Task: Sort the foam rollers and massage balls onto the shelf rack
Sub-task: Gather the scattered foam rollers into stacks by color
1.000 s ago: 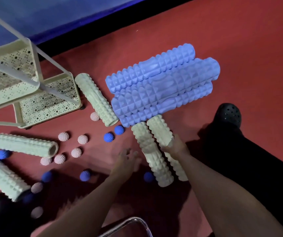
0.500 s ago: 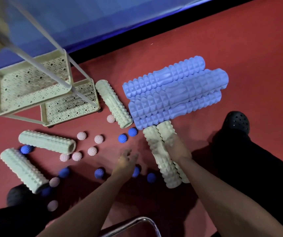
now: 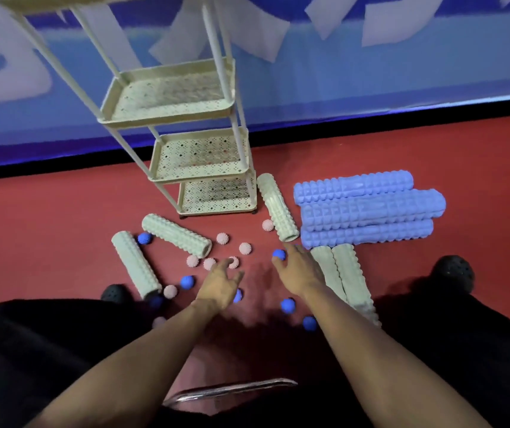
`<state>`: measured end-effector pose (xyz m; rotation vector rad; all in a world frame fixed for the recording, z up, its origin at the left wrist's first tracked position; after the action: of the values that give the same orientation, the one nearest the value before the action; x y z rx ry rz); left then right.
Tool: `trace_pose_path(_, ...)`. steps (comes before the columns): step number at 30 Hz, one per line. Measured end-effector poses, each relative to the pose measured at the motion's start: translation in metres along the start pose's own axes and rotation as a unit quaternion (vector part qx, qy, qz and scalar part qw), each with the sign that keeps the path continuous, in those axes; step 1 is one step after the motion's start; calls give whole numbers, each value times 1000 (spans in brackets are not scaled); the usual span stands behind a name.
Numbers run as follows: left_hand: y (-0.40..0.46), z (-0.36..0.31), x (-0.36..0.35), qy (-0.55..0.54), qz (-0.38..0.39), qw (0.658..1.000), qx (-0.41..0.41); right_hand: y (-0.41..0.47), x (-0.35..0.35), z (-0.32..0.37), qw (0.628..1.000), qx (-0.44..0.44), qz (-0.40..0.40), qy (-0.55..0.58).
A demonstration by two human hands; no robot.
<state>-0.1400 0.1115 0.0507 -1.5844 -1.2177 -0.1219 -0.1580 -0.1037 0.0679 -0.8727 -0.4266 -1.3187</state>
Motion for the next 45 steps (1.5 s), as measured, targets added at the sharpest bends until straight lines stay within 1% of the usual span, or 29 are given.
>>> trace_pose_path(5,-10,49,60,-67,-43,997,23,-5,-30,78,998,48,30,-24)
trace_pose_path(13,8,121,136,-168,-77,980,68,19,-69,187,987,106,75,-98)
trace_pose_path(15,21,134,152,-191,-81,976,73,32,-81,210,984,116,83,-110)
trace_pose_path(20,55,162,181,-219,-92,967,92,63,-116,240,978,128,102,-131)
trace_pose_path(27,136,216,191,-211,-98,959,162,104,-163,249,964,143,136,-181)
trace_pose_path(29,160,232,188,-212,-97,952,199,114,-174,246,963,137,143,-184)
trace_pose_path(33,206,279,167,-200,-84,929,300,125,-190,237,968,128,123,-178)
trace_pose_path(36,230,306,145,-225,-62,906,354,133,-199,230,970,125,111,-178)
trace_pose_path(41,273,334,117,-251,-39,896,364,152,-217,226,968,134,120,-178)
trace_pose_path(44,292,349,105,-283,-25,885,370,158,-227,224,966,138,130,-179)
trace_pose_path(45,298,353,100,-306,-17,876,372,158,-230,223,964,139,136,-182)
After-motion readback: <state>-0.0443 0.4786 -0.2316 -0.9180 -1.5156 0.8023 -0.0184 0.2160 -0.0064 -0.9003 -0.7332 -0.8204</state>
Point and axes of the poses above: each hand's wrist, its own y-axis towards the middle knuckle, its own x-axis out of the back of the hand, z = x × y, the point moved 8 cm from there along y, towards the middle knuckle, and after that the axes turned 14 degrees about x, right-handed, at the moved point
